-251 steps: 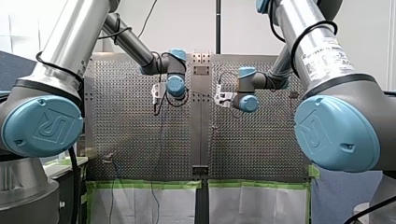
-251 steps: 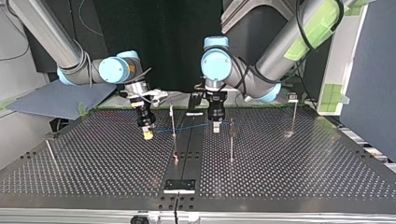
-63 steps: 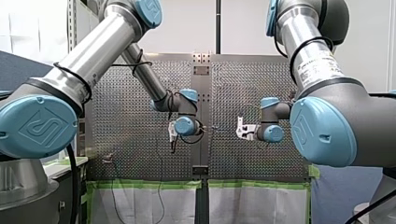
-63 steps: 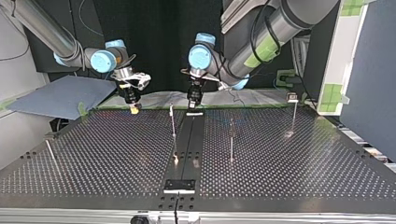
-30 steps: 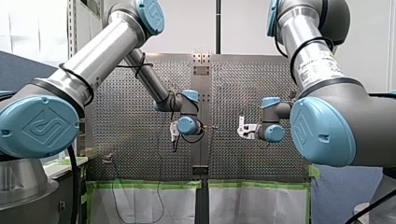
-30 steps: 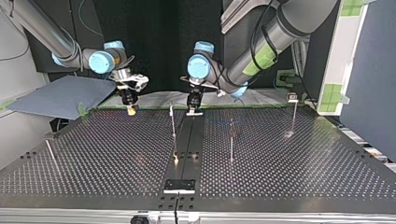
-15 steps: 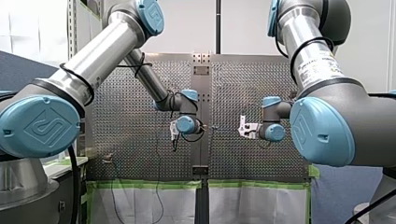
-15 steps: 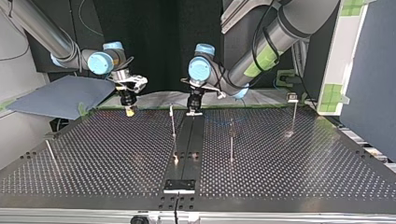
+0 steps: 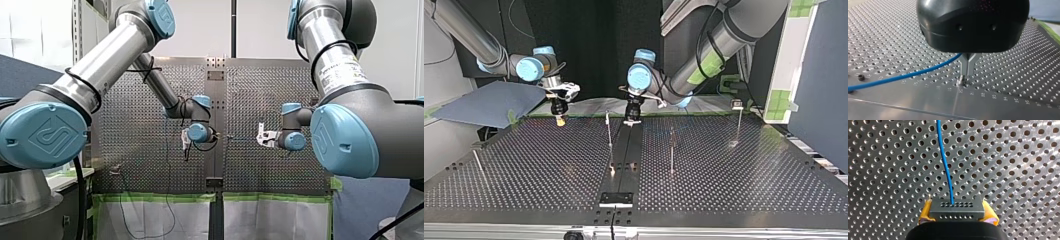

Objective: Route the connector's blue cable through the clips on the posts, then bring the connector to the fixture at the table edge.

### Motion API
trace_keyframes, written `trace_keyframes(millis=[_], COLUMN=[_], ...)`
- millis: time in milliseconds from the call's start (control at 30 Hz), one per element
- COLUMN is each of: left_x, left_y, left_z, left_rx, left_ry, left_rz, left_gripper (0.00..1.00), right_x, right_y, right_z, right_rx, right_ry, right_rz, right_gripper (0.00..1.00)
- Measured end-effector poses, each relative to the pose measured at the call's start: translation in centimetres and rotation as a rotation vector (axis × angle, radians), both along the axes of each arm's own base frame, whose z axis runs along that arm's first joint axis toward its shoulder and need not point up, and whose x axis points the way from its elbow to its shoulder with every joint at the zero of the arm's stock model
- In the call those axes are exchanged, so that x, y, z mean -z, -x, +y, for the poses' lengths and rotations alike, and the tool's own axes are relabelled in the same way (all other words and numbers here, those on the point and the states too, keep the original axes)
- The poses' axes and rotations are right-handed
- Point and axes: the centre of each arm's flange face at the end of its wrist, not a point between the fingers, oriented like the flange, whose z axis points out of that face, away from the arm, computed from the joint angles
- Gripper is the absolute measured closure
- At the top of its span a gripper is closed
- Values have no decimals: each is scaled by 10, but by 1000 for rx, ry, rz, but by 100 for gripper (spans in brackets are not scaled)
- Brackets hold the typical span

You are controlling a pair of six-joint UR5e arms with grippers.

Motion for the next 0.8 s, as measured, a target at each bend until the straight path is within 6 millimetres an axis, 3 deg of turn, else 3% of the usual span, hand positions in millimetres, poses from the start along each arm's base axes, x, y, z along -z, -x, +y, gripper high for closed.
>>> trace_keyframes(millis=[800], left_x=[-11], left_y=[-13], left_z=[1], left_rx=[9], left_ry=[9], left_rz=[8], left_gripper=[100], right_x=[-5], right_y=[4], right_z=[-9], right_rx=[19], right_ry=[6], right_rz=[-4], right_gripper=[100])
